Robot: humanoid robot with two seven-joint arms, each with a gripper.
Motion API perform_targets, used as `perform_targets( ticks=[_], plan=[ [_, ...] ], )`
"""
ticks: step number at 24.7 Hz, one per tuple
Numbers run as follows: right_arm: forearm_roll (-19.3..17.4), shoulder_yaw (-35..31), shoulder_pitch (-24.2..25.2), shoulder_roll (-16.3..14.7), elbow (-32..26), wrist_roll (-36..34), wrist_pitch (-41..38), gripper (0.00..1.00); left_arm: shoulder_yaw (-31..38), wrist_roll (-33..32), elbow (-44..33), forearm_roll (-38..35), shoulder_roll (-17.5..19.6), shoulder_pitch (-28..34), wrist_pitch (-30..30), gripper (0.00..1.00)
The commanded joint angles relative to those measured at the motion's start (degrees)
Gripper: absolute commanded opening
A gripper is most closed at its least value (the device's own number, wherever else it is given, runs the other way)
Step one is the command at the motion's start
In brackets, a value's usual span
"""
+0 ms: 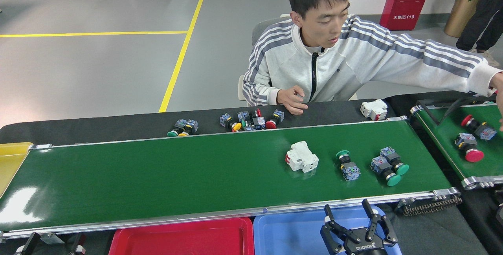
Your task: Pick switch part from conveyor to tray
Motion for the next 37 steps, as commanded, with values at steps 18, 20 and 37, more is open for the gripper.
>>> perform_targets(
  ticks=[18,20,37],
  plan=[
    [2.4,15.3,-26.1,6.8,21.3,12.3,0.3,0.98,0.0,0.1,-0.6,0.0,0.4,-1.2,-0.1,1.0],
    [2.3,15.8,-27.4,7.9,23.3,12.3,0.2,0.98,-0.1,0.1,-0.5,-0.1,0.4,-1.3,-0.1,1.0],
    [2.3,20.1,-37.0,14.0,38.2,12.0,-5.2,0.16,-0.4,0.1,0.6,-0.5,0.5,-3.2,-0.1,1.0]
  ],
)
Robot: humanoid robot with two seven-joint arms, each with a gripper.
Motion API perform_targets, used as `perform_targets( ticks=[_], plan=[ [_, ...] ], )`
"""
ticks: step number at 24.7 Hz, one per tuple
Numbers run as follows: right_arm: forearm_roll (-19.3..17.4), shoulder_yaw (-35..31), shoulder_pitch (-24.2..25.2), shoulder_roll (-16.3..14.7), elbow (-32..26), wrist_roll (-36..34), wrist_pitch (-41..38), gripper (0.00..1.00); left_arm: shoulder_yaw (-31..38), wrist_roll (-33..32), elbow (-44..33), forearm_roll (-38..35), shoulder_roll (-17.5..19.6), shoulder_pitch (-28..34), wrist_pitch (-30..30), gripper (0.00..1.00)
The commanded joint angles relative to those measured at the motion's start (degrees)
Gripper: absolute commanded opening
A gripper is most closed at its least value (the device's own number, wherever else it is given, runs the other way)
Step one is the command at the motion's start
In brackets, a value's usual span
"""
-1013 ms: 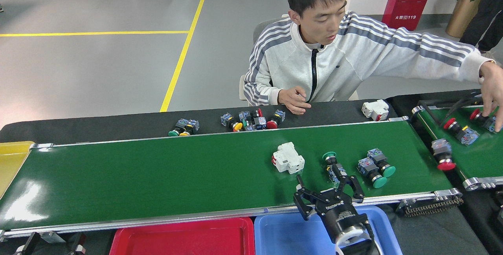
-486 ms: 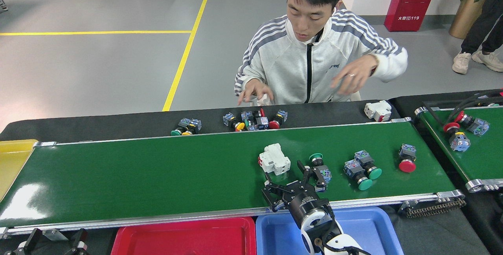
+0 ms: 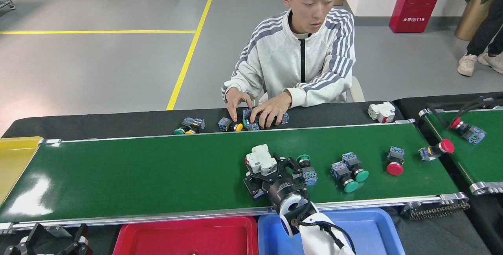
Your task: Pick switch part from conveyor to tray
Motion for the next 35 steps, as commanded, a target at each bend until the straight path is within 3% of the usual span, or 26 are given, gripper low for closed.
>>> perform_targets(
  ticks=[1,4,6,9,12,14,16,22,27,28,30,35],
  plan=[
    [-0.1,0.2,-0.5,-0.1,-1.2,-0.6,-2.2,0.12,0.1,0.2,-0.5,-0.1,0.5,-0.3,0.0,1.0],
    [-0.1,-0.2,1.6,-1.3,-8.0,-1.2,-5.6,0.1,0.3,0.2,-0.5,-0.1,0.4,-0.3,0.1,1.0],
    [-0.3,-0.4,4.5,-6.5,-17.2,-1.8,-9.6,0.11,0.4,0.2,-0.5,0.0,0.4,-0.3,0.0,1.0],
    [-1.2,-0.7,13.2,-15.8,-31.2,-4.2,-20.9,0.13,0.5,0.2,-0.5,0.1,0.4,-0.1,0.0,1.0],
    [-2.4,-3.1,20.4,-22.4,-36.2,-7.4,-28.9,0.2,0.7,0.2,-0.5,0.1,0.4,0.1,0.0,1.0],
    [-2.4,-4.4,23.9,-24.8,-36.4,-9.9,-31.9,0.24,0.7,0.2,-0.5,0.1,0.4,0.2,0.0,1.0],
    [-2.5,-7.2,27.4,-26.4,-36.4,-13.4,-33.5,0.42,0.5,0.3,-0.7,0.2,0.4,0.5,-0.1,1.0],
    [-5.2,-22.4,37.7,-27.5,-36.4,-16.0,-41.4,0.63,-4.4,0.0,-3.7,0.1,0.0,0.0,-0.1,1.0],
    [-7.4,-28.9,40.5,-27.9,-36.2,-15.9,-44.0,0.64,-13.2,-3.2,-3.8,-0.1,-0.6,-2.5,0.8,1.0],
    [-7.5,-30.1,41.1,-27.8,-36.1,-15.9,-44.0,0.7,-15.2,-4.6,-3.8,-0.1,-1.0,-3.8,1.3,1.0],
    [-7.9,-31.6,42.0,-27.1,-36.1,-15.9,-43.9,0.99,-19.7,-6.2,-3.8,-0.8,-2.3,-6.2,2.9,1.0],
    [-9.4,-32.2,41.9,-25.5,-36.0,-14.7,-42.2,0.99,-32.5,-6.5,-3.4,-14.5,-7.6,-10.1,9.6,1.0]
  ],
)
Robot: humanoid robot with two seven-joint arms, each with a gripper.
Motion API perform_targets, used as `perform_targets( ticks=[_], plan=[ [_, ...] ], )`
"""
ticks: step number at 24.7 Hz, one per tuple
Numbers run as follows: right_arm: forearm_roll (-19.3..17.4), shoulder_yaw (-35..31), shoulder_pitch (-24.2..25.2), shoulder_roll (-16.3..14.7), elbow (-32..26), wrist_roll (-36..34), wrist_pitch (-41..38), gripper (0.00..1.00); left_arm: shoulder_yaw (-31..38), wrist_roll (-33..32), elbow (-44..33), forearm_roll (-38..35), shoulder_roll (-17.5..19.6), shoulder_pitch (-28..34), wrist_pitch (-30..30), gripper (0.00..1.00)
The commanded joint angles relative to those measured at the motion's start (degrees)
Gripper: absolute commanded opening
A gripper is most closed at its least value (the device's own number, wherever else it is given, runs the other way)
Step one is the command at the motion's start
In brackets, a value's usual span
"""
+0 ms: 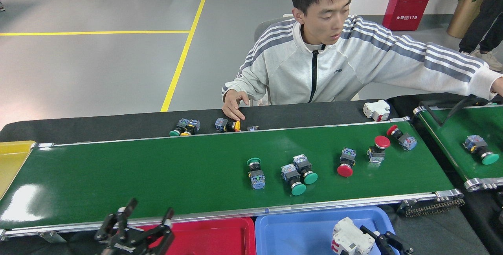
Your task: Pick switch part from conveyor to tray
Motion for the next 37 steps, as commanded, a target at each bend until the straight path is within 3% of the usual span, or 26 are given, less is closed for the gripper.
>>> perform_targets(
  ticks=[1,3,7,11,19,23,26,27,29,32,37],
  plan=[
    [-0.3,-0.4,-0.6,1.8,-0.5,1.1,2.8,0.99,-3.2,0.0,0.0,-3.8,-2.7,-1.8,3.3,1.0],
    [-0.2,-0.3,-0.9,4.5,-0.6,2.0,9.9,0.98,-3.9,-0.1,1.9,-5.6,-5.1,-3.4,3.7,1.0],
    [1.9,1.9,-4.0,9.8,-0.9,4.5,29.2,0.97,-4.9,-0.5,5.4,-7.3,-6.2,-6.7,5.2,1.0],
    [6.5,5.7,-5.7,11.6,-0.9,4.7,39.5,0.96,-7.9,-0.6,11.3,-9.6,-6.7,-11.2,9.0,1.0],
    [8.5,12.2,-11.7,14.6,-0.3,8.0,47.2,0.96,-7.5,-0.6,17.7,-9.2,-6.9,-14.9,9.3,1.0],
    [12.1,16.9,-17.0,17.8,4.6,8.6,51.6,0.96,-6.8,-0.6,21.5,-9.2,-7.1,-17.6,10.6,0.98],
    [12.1,19.2,-21.4,20.2,9.5,9.6,53.7,0.96,-5.6,-0.5,24.7,-9.2,-7.1,-19.4,11.1,0.79],
    [12.1,19.8,-22.8,20.9,11.1,9.6,54.5,0.96,-4.8,-0.4,25.8,-9.1,-7.2,-20.0,11.3,0.62],
    [12.1,21.1,-25.0,22.3,14.4,9.6,55.4,0.97,-3.3,0.2,26.1,-7.5,-6.9,-20.1,10.7,0.14],
    [12.1,22.0,-28.2,24.6,19.6,9.7,55.6,0.97,-2.8,0.3,24.8,-1.0,-5.9,-19.4,9.2,0.0],
    [12.0,22.0,-32.7,27.4,27.0,9.6,55.6,0.97,-1.5,0.3,13.1,0.5,0.4,-12.5,-1.1,0.0]
  ],
)
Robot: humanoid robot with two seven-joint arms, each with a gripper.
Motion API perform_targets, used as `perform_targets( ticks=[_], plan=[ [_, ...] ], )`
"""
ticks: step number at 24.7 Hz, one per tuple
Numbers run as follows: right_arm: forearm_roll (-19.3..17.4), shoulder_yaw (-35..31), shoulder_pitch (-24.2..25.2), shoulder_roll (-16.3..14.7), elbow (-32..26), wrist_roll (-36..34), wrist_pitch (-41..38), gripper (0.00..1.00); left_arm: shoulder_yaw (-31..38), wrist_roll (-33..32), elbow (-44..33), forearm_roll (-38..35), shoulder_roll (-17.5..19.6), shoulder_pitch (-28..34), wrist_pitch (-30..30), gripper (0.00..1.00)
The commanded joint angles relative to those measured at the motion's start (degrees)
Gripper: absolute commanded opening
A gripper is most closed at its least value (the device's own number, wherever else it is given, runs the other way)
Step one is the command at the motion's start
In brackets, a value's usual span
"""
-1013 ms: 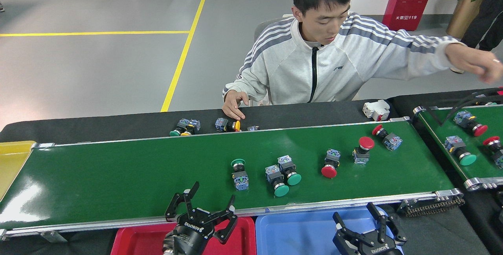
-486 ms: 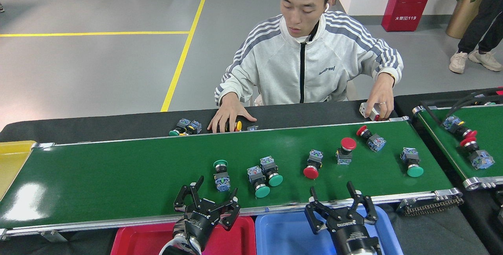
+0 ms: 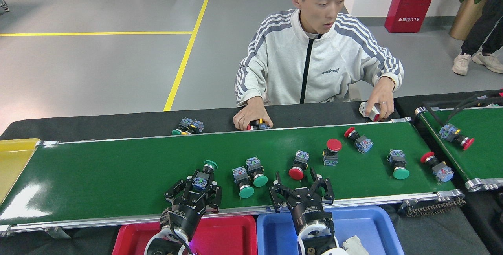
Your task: Pick switch part from conveyor to tray
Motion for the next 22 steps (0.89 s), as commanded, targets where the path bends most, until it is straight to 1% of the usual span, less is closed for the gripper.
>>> perform_targets(
  ticks=[1,2,3,4,5,6,7,9,10,11,12,13,14,15,17,19,20,22],
  plan=[
    [-0.1,0.0,-2.2,1.0,1.9,-0.1,0.2,0.97,1.0,0.5,-6.0,1.7,3.1,3.4,-8.4,0.02],
    [-0.3,0.0,-3.0,1.1,3.2,-0.1,0.2,0.96,1.8,0.5,-9.0,3.3,5.6,7.0,-14.1,0.04],
    [-0.4,0.0,-3.6,1.1,3.9,-0.1,0.3,0.95,2.7,0.5,-12.0,4.9,8.0,10.6,-19.9,0.13],
    [-0.4,0.0,-3.9,1.1,4.3,-0.1,0.4,0.88,3.6,0.5,-14.3,6.0,9.6,14.1,-24.4,0.27],
    [-0.4,0.1,-4.4,0.9,4.4,-0.1,0.4,0.75,4.8,0.4,-15.6,6.3,10.2,16.8,-28.1,0.43],
    [-0.4,0.1,-4.6,0.7,4.5,0.0,0.3,0.58,6.3,0.4,-15.7,6.3,10.1,18.4,-29.6,0.72],
    [-0.4,0.2,-4.6,0.7,4.5,0.0,0.2,0.43,7.2,0.5,-15.7,6.3,9.7,18.7,-29.2,1.0],
    [-0.4,0.2,-4.4,0.4,4.4,-0.1,-0.4,0.22,7.7,0.5,-15.7,6.5,9.2,19.2,-29.0,1.0],
    [-0.3,0.3,-4.3,0.2,4.4,-0.1,-0.7,0.14,7.7,0.5,-15.7,6.5,9.1,19.3,-28.9,1.0],
    [-0.4,1.0,-4.1,0.0,4.2,-0.1,-0.9,0.06,7.9,0.5,-15.7,6.6,9.0,19.7,-28.7,1.0],
    [-0.4,1.7,-4.0,-0.5,4.0,-0.1,-1.1,0.01,8.9,0.5,-15.7,6.6,9.0,20.0,-28.6,1.0],
    [-0.5,2.5,-3.9,-0.9,3.6,-0.1,-1.2,0.01,10.9,0.5,-15.8,6.9,8.6,20.4,-27.7,1.0],
    [-0.5,2.9,-3.3,-1.3,2.6,-0.1,-1.2,0.01,14.3,0.5,-15.9,7.8,6.6,20.8,-25.1,1.0],
    [-0.5,3.2,-2.7,-1.7,1.2,-0.2,-1.3,0.01,18.3,0.5,-15.7,9.1,3.1,21.3,-21.4,1.0],
    [-0.5,3.3,-1.2,-2.9,-2.3,-0.3,-2.5,0.01,26.1,0.5,-15.7,10.6,-2.6,21.6,-16.3,1.0],
    [-0.5,3.4,1.2,-4.5,-7.6,-0.3,-6.9,0.01,33.7,0.8,-15.7,11.3,-4.0,21.6,-15.5,1.0],
    [-0.5,3.5,2.6,-5.1,-10.0,-0.3,-9.4,0.01,35.9,1.2,-15.6,11.4,-4.0,21.6,-15.5,1.0],
    [-0.4,4.0,6.3,-6.0,-15.8,-0.3,-16.8,0.01,39.0,2.5,-15.3,11.4,-3.9,21.6,-15.5,1.0]
  ],
)
